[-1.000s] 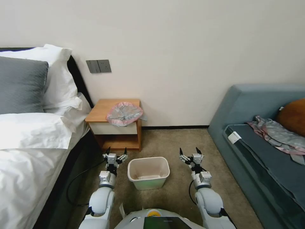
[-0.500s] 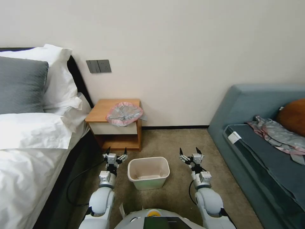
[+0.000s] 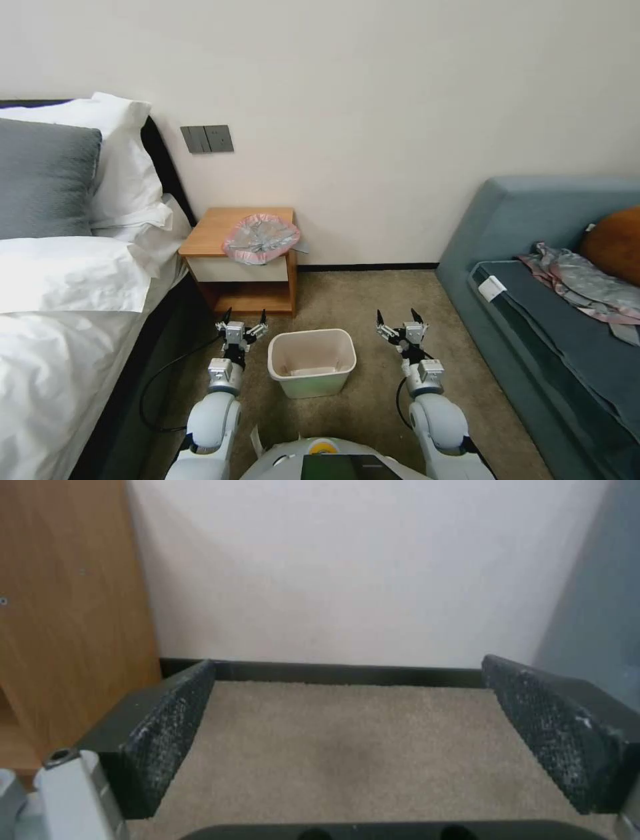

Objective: Pick up the garbage bag from the table and place it over the trash can.

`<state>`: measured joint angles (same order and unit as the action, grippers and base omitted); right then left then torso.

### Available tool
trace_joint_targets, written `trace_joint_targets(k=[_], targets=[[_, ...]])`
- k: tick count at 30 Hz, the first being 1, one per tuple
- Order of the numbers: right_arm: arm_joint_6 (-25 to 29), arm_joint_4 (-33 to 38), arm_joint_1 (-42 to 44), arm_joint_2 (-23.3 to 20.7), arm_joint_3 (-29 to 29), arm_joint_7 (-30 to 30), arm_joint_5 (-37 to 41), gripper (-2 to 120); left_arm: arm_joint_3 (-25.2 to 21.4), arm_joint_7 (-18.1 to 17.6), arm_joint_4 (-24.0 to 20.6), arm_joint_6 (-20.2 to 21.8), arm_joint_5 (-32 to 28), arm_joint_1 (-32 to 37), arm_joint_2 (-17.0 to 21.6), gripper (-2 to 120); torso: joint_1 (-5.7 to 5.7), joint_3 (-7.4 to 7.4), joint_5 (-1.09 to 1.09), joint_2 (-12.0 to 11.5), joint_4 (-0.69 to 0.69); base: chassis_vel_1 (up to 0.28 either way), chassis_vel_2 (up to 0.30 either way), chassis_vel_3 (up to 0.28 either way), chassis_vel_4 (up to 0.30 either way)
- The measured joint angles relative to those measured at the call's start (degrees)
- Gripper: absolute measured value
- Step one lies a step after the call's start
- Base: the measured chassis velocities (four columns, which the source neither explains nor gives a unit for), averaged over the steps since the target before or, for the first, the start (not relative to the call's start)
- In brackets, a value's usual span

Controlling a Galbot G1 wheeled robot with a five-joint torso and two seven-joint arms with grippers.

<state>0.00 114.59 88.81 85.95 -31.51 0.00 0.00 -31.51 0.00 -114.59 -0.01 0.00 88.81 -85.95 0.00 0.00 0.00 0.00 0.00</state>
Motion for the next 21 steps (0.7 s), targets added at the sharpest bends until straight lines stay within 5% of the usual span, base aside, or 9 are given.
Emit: trace_joint_targets(k=[21], targets=[[-0.01, 0.08, 0.08, 0.0, -0.01, 0.0, 0.01, 100, -0.01, -0.05, -0.14, 0.0, -0.03, 0.16, 0.0, 100, 0.0, 0.0, 0.0, 0.0, 0.0, 0.0, 0.0, 0.0, 0.0]])
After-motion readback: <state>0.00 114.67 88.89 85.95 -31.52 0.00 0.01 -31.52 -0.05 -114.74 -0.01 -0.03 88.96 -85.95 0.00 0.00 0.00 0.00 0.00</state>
